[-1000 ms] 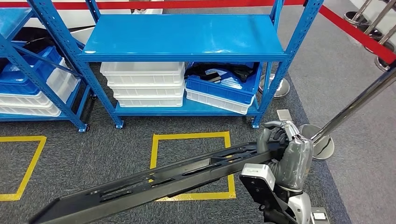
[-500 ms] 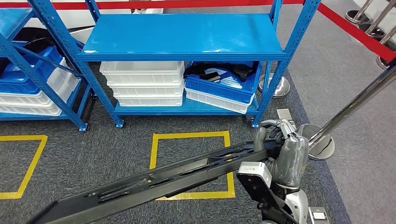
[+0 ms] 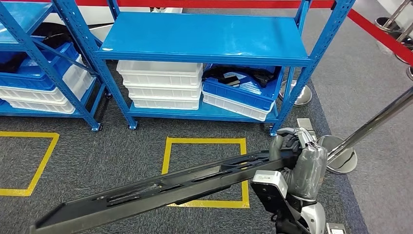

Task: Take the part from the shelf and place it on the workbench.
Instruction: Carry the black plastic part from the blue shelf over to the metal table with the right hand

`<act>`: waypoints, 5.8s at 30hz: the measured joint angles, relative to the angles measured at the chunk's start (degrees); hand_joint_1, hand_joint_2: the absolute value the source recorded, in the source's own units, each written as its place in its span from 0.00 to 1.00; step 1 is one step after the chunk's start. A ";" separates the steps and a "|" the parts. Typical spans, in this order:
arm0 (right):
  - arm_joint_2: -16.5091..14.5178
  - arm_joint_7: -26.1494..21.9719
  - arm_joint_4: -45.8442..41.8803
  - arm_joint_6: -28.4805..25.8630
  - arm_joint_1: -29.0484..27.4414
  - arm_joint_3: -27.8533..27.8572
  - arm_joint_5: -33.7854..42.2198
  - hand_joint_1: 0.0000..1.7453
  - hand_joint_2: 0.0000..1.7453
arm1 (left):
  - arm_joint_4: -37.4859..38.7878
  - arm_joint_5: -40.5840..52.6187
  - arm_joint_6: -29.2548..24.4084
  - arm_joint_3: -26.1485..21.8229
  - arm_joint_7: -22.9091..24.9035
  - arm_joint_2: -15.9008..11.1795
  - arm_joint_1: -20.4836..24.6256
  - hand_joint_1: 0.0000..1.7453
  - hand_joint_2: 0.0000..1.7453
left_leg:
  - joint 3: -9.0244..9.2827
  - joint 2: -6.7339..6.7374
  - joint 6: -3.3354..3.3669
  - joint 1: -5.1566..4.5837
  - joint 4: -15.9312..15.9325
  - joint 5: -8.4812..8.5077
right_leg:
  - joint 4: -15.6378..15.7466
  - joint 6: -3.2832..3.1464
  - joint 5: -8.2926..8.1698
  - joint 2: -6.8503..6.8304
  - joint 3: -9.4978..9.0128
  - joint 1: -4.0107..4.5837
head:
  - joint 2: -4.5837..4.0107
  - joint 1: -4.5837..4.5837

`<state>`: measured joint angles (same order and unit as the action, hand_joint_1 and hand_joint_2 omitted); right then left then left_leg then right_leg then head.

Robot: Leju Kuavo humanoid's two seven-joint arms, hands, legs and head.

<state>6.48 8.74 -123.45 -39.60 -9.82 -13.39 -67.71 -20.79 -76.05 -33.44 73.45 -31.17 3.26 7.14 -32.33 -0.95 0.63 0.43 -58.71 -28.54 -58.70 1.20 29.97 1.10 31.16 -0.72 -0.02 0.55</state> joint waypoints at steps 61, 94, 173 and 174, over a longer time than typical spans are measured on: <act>0.19 -0.82 0.37 0.00 0.99 0.25 1.44 1.00 1.00 | 0.80 -0.54 -0.08 -0.07 -0.48 0.15 -0.02 0.00 1.00 | -0.34 -2.17 -0.05 0.03 0.06 0.24 | -0.31 0.14 0.03 1.14 0.41 -0.45 | 0.00 -0.50; -0.08 -2.12 0.83 0.00 1.13 0.30 1.51 1.00 1.00 | 1.40 -0.52 0.49 -0.15 -0.67 0.46 0.03 0.00 1.00 | -1.14 -2.83 -0.78 -0.12 -0.12 0.73 | -0.27 -0.84 0.24 0.96 0.43 -0.31 | 0.00 -0.75; 0.46 0.65 0.83 0.00 1.85 0.10 0.37 1.00 1.00 | 2.76 -0.07 0.85 -0.48 -0.92 1.15 -0.10 0.00 1.00 | -0.74 1.55 0.38 -0.39 0.71 0.98 | -2.27 -0.38 2.94 -3.61 -0.19 -0.18 | 0.00 -1.85; 0.48 0.66 0.83 0.00 1.81 0.10 0.38 1.00 1.00 | 2.77 -0.06 0.85 -0.48 -0.92 1.19 -0.05 0.00 1.00 | -0.67 1.32 0.65 -0.33 0.88 1.08 | -5.11 -0.25 4.66 -2.65 1.10 -0.26 | 0.00 -1.67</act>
<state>6.96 9.40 -122.62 -39.60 -8.01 -13.29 -67.32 -18.02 -76.11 -32.59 72.98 -32.09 4.45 7.09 -33.00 0.38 1.28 0.10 -57.83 -27.46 -63.82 0.95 34.62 -1.55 32.26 -0.97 -0.02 -1.12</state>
